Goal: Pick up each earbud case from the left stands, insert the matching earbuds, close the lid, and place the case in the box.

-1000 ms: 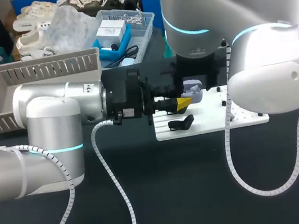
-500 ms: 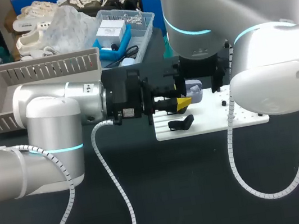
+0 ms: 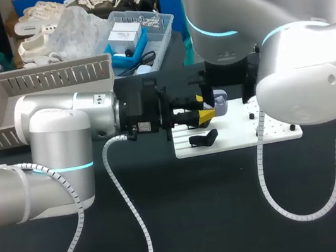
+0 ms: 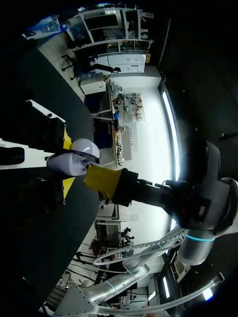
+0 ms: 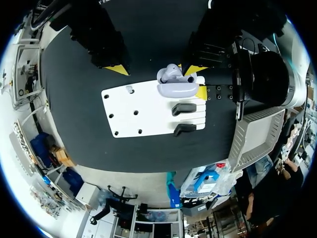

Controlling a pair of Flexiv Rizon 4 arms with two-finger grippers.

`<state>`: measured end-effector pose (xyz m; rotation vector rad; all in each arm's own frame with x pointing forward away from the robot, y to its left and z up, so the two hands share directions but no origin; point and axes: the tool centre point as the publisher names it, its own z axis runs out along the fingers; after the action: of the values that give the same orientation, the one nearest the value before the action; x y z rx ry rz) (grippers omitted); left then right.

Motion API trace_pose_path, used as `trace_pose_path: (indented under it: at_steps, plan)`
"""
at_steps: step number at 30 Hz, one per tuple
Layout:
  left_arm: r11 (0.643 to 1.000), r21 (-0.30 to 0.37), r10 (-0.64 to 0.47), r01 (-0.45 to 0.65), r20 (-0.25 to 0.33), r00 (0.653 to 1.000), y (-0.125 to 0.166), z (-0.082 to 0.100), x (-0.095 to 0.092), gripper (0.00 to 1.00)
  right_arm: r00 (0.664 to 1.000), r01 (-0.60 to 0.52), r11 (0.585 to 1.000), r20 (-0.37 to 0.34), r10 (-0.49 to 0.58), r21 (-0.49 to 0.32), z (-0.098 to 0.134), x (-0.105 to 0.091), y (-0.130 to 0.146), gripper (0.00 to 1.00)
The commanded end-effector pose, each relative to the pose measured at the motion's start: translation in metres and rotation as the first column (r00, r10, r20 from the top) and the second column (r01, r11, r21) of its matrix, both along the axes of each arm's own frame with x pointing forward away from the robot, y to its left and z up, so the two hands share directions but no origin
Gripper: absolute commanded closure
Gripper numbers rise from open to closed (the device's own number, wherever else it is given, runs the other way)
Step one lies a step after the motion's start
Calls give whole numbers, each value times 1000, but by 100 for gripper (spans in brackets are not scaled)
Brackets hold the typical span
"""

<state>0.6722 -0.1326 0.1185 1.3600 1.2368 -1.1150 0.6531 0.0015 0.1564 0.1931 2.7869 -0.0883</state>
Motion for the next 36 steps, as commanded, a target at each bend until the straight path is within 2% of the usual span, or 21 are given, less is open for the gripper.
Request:
trace_pose_path:
  at_steps: [1, 11, 17, 23, 30, 36]
  plan:
    - [1000, -1, 1, -1, 1, 1000, 0, 0, 0, 100, 1000, 5, 1000, 0, -5, -6, -1, 3, 0, 36]
    - [1000, -1, 1, -1, 1, 1000, 0, 0, 0, 100, 1000, 10, 1000, 8, -10, -9, 2, 2, -2, 35]
    - [1000, -1, 1, -1, 1, 1000, 0, 0, 0, 100, 999, 10, 1000, 37, -10, 24, 6, 2, -3, 32]
    - [1000, -1, 1, -1, 1, 1000, 0, 0, 0, 100, 997, 38, 997, 66, -42, 73, 13, 1, -17, 31]
    - [1000, -1, 1, -1, 1, 1000, 0, 0, 0, 100, 994, 46, 990, 94, -59, 132, 19, 1, -39, 22]
    - [1000, -1, 1, -1, 1, 1000, 0, 0, 0, 100, 991, 66, 984, 105, -84, 163, 14, 9, -62, 24]
